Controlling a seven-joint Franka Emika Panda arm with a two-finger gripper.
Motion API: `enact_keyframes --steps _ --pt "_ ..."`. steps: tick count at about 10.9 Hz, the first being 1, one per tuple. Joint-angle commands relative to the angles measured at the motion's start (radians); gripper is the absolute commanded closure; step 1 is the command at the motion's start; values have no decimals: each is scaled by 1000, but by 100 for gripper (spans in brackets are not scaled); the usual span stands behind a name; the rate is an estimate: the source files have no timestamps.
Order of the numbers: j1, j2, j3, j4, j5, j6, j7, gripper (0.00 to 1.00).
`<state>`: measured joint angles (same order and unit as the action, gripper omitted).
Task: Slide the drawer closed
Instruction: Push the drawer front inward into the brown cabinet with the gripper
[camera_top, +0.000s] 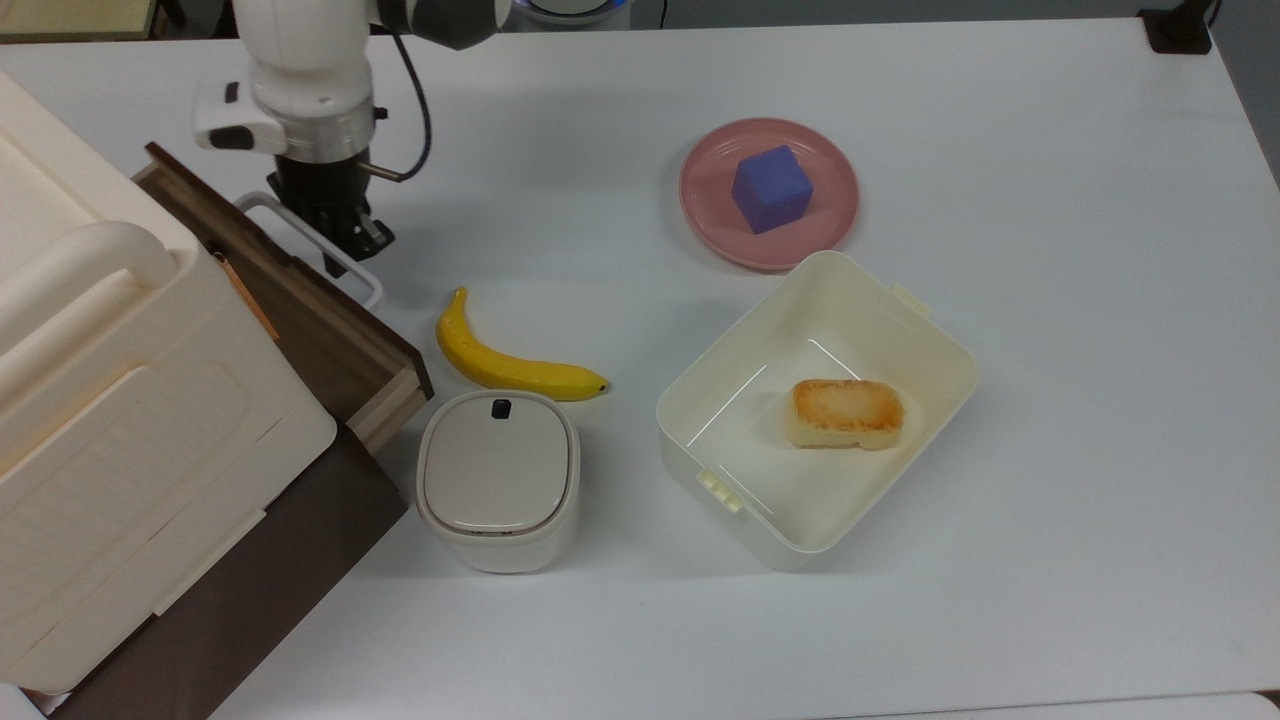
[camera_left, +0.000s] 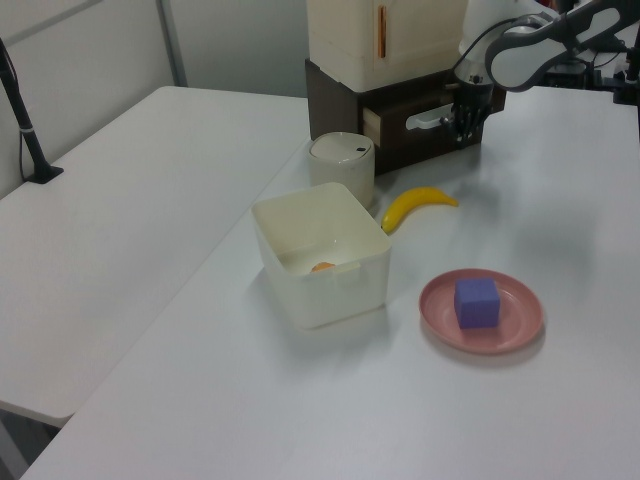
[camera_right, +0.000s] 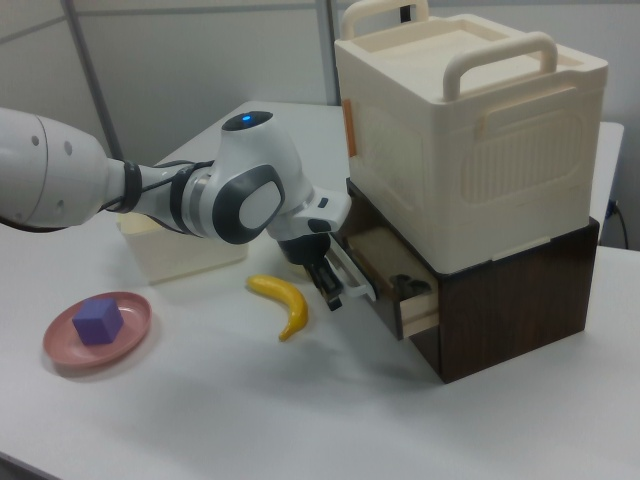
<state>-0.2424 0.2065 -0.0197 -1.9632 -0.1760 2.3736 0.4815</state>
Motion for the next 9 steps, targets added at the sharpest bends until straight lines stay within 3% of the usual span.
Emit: enact_keyframes --steps 1,4,9 --pt "-14 27 -8 29 -64 76 98 100" --pt "-31 47 -6 38 -227 140 274 100" --pt "-49 59 -8 64 -240 186 376 100"
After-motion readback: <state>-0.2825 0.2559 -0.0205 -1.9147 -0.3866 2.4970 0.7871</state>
